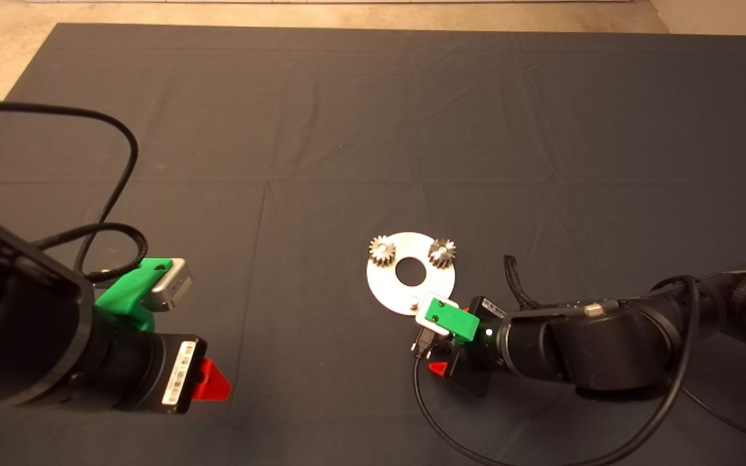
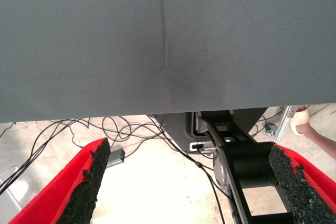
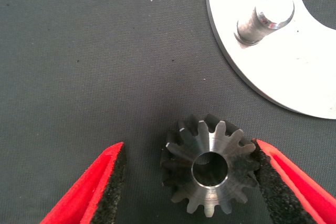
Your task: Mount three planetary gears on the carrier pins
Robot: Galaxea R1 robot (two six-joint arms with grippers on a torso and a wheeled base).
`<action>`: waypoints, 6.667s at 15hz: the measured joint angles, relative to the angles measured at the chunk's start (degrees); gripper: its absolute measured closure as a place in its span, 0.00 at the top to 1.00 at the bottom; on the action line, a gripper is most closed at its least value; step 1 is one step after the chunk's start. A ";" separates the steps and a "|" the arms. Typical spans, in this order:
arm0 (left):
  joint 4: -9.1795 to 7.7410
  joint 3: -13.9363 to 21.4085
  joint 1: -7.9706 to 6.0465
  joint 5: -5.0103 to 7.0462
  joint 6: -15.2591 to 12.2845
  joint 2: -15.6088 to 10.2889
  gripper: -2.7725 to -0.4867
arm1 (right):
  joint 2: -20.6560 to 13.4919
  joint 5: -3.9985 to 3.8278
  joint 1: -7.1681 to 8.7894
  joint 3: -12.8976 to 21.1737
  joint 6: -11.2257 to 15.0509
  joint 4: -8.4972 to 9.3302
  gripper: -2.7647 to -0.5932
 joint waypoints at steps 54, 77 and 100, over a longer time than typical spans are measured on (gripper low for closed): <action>0.00 0.02 0.00 -1.03 0.02 0.00 0.74 | 2.56 -1.26 9.34 -0.99 12.74 1.62 0.23; 0.00 0.02 0.00 -1.03 0.05 0.00 0.74 | 6.81 -1.35 10.73 -4.88 13.74 5.73 0.22; 0.00 0.02 -0.01 -1.05 0.05 0.00 0.74 | 9.42 -1.34 11.11 -8.59 13.70 7.72 0.22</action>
